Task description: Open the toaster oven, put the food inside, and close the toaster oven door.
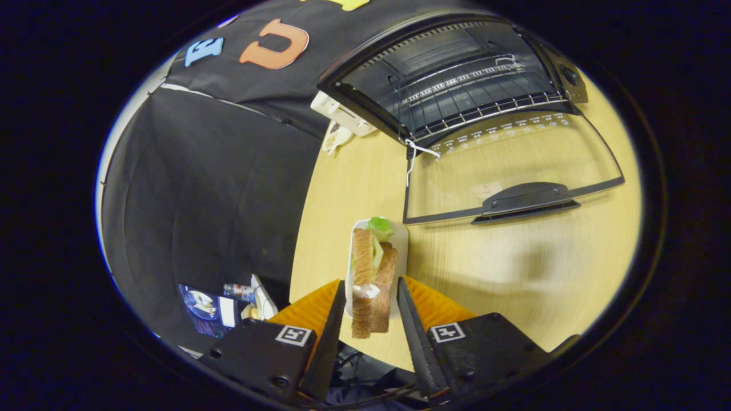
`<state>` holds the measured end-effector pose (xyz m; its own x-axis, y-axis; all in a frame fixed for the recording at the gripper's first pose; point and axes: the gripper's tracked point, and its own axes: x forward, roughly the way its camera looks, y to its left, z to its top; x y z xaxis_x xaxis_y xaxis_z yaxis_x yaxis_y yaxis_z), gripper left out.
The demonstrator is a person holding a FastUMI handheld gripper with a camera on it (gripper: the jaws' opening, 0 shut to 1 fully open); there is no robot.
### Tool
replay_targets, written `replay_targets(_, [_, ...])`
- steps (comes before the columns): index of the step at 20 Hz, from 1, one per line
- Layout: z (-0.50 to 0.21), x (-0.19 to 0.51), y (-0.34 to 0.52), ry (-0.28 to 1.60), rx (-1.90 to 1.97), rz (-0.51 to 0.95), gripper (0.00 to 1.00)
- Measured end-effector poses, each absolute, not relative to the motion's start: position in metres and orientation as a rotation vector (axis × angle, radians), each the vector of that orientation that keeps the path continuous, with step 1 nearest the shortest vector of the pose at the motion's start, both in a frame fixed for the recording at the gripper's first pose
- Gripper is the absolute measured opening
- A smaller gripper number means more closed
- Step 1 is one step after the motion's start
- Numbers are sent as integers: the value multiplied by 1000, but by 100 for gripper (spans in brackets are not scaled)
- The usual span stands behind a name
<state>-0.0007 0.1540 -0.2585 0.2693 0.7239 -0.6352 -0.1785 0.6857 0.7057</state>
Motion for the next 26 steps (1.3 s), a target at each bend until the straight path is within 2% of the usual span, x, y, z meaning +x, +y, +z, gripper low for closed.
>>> replay_targets(1, [-258, -2, 153, 1140, 565, 651, 59])
replay_targets(3, [-256, -5, 156, 1138, 581, 655, 46])
replay_targets(5, [-256, -6, 156, 1139, 591, 635, 41])
replay_targets(15, [-220, -11, 152, 1021, 570, 657, 39])
replay_targets(20, [-215, -6, 153, 1012, 686, 666, 36])
replay_targets(26, [-199, 22, 142, 863, 816, 682, 36])
